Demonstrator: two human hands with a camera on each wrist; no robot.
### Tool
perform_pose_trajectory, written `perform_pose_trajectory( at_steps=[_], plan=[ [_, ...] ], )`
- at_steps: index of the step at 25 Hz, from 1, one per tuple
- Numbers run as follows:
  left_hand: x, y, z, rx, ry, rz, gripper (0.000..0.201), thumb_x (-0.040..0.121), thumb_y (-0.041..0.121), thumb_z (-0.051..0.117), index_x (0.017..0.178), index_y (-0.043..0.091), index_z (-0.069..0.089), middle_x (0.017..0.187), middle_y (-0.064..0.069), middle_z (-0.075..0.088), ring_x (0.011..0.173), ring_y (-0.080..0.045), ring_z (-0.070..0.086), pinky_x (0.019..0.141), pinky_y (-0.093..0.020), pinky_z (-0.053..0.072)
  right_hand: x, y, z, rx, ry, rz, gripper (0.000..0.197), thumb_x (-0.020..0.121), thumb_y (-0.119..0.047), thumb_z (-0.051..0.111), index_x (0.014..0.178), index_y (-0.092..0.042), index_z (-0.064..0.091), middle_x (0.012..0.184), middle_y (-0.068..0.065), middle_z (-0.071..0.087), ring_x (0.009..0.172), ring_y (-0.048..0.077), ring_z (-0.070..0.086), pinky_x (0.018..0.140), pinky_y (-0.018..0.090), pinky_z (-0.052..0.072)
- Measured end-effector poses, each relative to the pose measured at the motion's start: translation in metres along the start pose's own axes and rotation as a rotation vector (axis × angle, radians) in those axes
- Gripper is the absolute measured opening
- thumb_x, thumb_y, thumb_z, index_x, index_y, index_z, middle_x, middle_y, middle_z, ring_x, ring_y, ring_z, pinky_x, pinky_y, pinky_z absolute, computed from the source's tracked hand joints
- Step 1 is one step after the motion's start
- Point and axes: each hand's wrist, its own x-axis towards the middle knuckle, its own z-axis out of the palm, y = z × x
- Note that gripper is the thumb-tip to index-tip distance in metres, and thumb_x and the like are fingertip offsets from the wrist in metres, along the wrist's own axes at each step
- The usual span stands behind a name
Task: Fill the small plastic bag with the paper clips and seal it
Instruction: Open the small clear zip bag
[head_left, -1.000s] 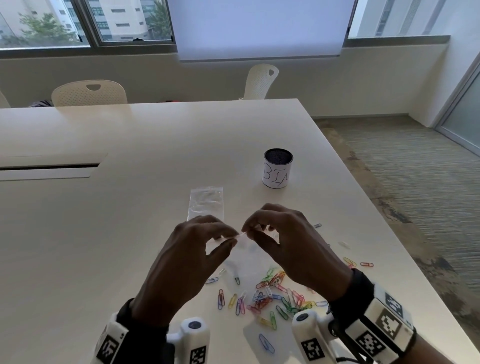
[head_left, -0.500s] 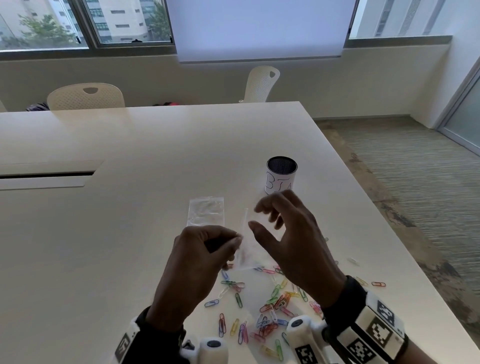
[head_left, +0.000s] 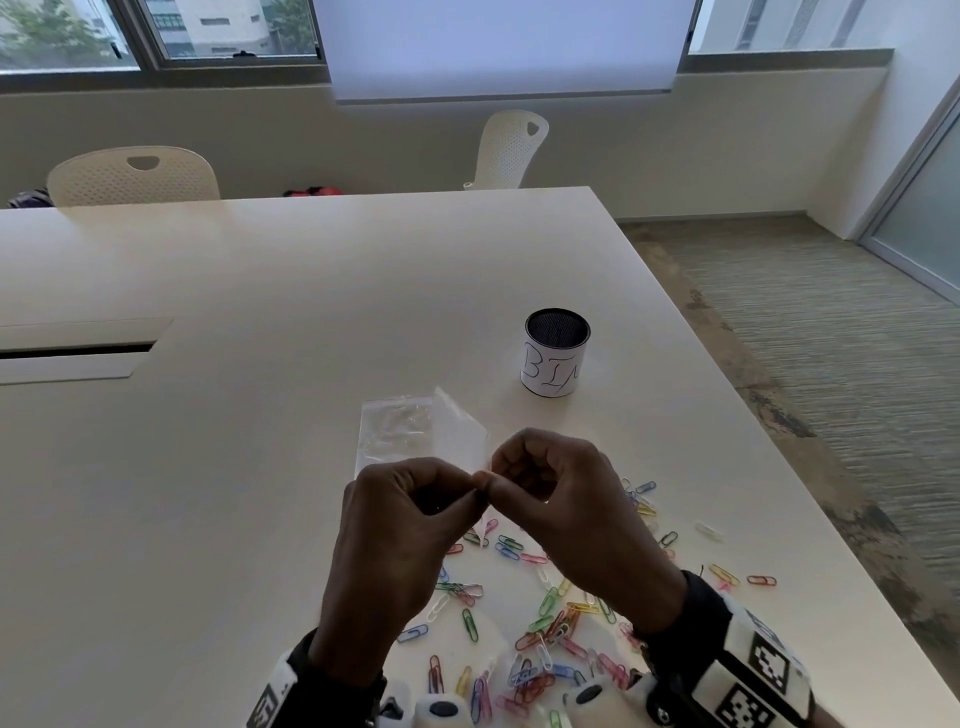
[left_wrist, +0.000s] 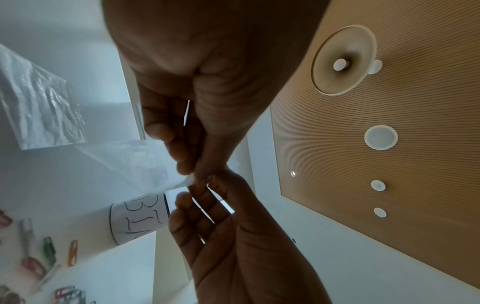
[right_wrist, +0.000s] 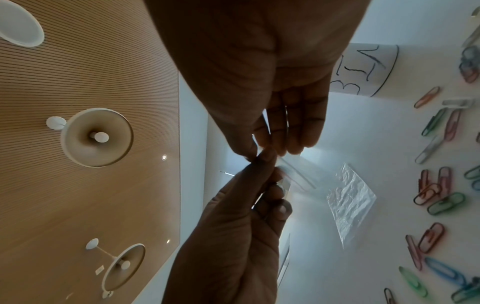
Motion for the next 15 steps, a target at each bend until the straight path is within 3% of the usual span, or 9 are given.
perform_pose_trajectory(
  at_steps=[5, 8, 11, 15],
  plan=[
    [0.000, -0.002, 0.000, 0.000, -0.016, 0.010, 0.009, 0.075, 0.034, 0.087, 0.081, 0.028, 0.083, 0.075, 0.015, 0.081, 0.071, -0.002, 0.077, 0.067, -0.014, 0.060, -0.001, 0.001, -0.005, 0.051, -0.025, 0.031, 0.009, 0.096, -0.026, 0.071, 0.094, -0.020, 0.077, 0.080, -0.006, 0.077, 0.077, 0.009, 0.074, 0.076, 0.026, 0.063],
    [-0.001, -0.003, -0.002, -0.050, 0.006, 0.002, 0.016, 0.073, 0.041, 0.082, 0.081, 0.027, 0.082, 0.074, 0.011, 0.080, 0.072, -0.007, 0.077, 0.068, -0.021, 0.062, -0.002, 0.001, -0.007, 0.068, -0.024, 0.061, 0.009, 0.098, -0.022, 0.069, 0.095, -0.017, 0.076, 0.083, -0.002, 0.078, 0.079, 0.011, 0.075, 0.079, 0.029, 0.064],
    [-0.003, -0.005, 0.000, -0.081, 0.022, 0.004, 0.010, 0.081, 0.032, 0.082, 0.087, 0.024, 0.082, 0.076, 0.007, 0.081, 0.073, -0.011, 0.079, 0.072, -0.031, 0.066, -0.004, -0.002, -0.001, 0.039, 0.001, 0.066, 0.007, 0.098, -0.020, 0.068, 0.094, -0.019, 0.074, 0.081, 0.000, 0.076, 0.076, 0.013, 0.074, 0.077, 0.033, 0.064],
    [-0.005, -0.005, 0.005, -0.084, 0.033, 0.006, 0.010, 0.086, 0.016, 0.084, 0.092, 0.023, 0.083, 0.078, 0.008, 0.083, 0.073, -0.009, 0.080, 0.073, -0.032, 0.068, -0.006, -0.002, 0.008, 0.016, 0.039, 0.064, 0.009, 0.098, -0.021, 0.068, 0.090, -0.023, 0.070, 0.078, 0.000, 0.074, 0.074, 0.016, 0.072, 0.074, 0.038, 0.063]
  ],
)
